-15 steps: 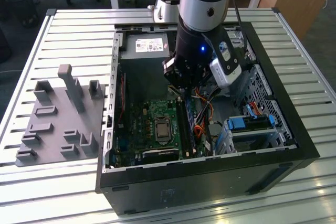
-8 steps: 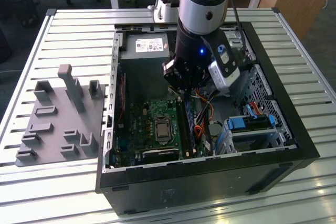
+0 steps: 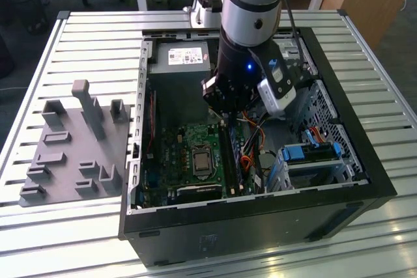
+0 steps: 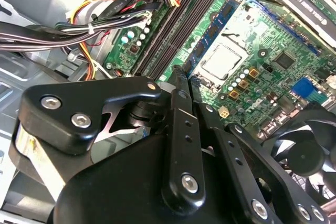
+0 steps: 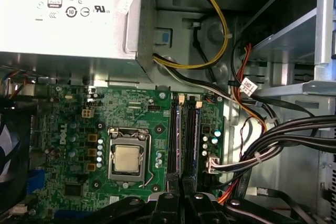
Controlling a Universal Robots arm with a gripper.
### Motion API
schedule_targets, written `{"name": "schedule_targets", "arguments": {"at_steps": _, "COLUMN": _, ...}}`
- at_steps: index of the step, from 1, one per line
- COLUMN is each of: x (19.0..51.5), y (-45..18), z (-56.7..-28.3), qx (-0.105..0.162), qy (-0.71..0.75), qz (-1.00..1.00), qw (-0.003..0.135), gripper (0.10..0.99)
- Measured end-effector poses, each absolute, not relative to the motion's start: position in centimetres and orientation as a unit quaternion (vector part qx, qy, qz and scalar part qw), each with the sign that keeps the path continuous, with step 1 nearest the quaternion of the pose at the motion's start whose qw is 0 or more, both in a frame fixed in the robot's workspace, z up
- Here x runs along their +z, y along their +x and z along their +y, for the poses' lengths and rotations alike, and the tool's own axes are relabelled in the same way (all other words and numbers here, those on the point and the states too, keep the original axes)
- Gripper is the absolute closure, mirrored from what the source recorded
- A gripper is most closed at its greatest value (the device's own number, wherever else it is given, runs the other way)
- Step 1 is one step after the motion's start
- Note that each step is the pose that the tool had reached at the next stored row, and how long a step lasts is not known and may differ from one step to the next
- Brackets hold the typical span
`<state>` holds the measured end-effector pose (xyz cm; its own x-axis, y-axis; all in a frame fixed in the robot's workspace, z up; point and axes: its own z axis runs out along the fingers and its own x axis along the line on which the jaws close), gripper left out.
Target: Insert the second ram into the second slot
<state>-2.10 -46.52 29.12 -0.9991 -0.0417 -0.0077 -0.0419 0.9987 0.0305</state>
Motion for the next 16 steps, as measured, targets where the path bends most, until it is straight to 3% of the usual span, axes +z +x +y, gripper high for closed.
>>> {"name": "schedule_targets", "arguments": {"at_steps": 16, "x": 28.3, "y": -2.1, "z": -46.41, "qx": 0.014, "qy": -0.019, "qz": 1.0, "qw": 0.004, "gripper": 0.949}}
